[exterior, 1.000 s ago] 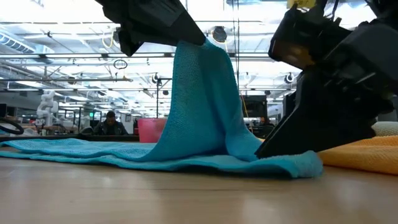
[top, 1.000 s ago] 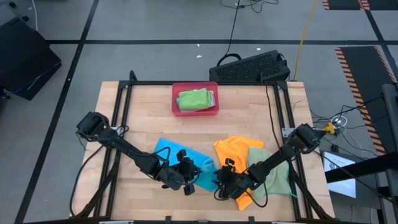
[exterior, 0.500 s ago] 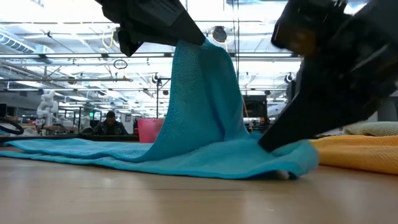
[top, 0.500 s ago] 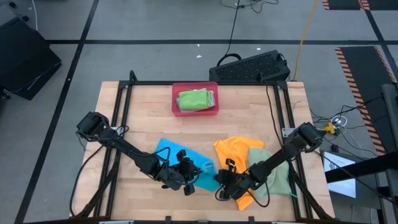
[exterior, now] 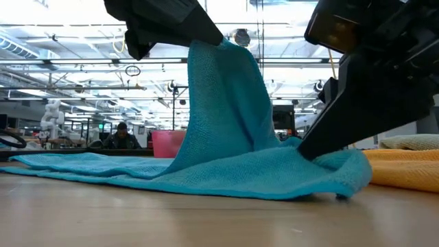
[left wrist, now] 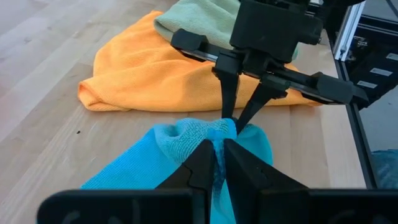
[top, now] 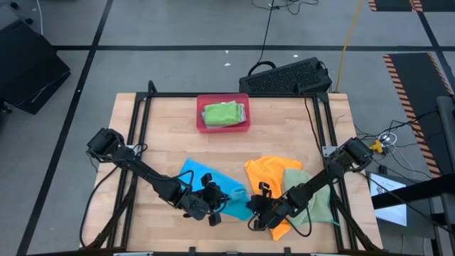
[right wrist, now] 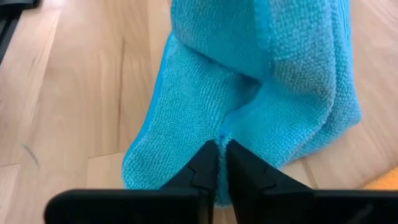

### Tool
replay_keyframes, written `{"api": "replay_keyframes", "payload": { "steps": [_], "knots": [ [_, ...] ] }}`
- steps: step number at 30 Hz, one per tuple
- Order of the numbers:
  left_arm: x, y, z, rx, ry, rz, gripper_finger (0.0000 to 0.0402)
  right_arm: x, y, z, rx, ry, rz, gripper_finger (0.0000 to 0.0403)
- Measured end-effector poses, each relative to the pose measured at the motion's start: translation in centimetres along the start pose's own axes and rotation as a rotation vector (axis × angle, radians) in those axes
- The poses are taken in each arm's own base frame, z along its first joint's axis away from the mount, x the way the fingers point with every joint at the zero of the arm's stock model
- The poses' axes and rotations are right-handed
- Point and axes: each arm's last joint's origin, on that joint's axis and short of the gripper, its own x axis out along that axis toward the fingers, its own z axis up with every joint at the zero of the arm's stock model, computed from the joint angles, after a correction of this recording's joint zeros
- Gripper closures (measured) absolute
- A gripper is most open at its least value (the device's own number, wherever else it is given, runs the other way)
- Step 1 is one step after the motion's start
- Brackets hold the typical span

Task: Fold microfiber towels
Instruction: Fold the blue towel

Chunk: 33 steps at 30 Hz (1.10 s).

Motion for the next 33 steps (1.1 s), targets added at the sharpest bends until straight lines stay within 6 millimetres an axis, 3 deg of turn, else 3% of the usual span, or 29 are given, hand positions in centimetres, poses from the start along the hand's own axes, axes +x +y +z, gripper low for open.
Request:
{"api": "replay_keyframes", "payload": {
  "steps": [4, 10, 15, 22, 29, 33],
  "knots": [
    [0.0, 0.0, 0.0, -0.002, 0.000, 0.000, 0.0362, 0.0, 0.0, 0.0, -0.002, -0.003, 0.002, 0.0397],
    [0.0, 0.0, 0.0, -0.002, -0.005, 0.007, 0.0362, 0.0, 0.0, 0.0, -0.002, -0.006, -0.001, 0.0360],
    [0.0, 0.0, 0.0, -0.002, -0.005, 0.008, 0.0362, 0.0, 0.0, 0.0, -0.011, -0.003, 0.003, 0.0357],
    [0.0, 0.0, 0.0, -0.006, -0.005, 0.008, 0.0362, 0.0, 0.0, 0.1, -0.020, -0.007, 0.003, 0.0394],
    [0.0, 0.0, 0.0, -0.009, -0.005, 0.008, 0.0362, -1.0, 0.0, 1.1, -0.031, -0.046, 0.008, 0.0319],
    [0.0, 0.0, 0.0, -0.007, -0.005, 0.008, 0.0362, -1.1, 0.1, 1.2, -0.060, -0.022, 0.048, 0.0361]
  ]
}}
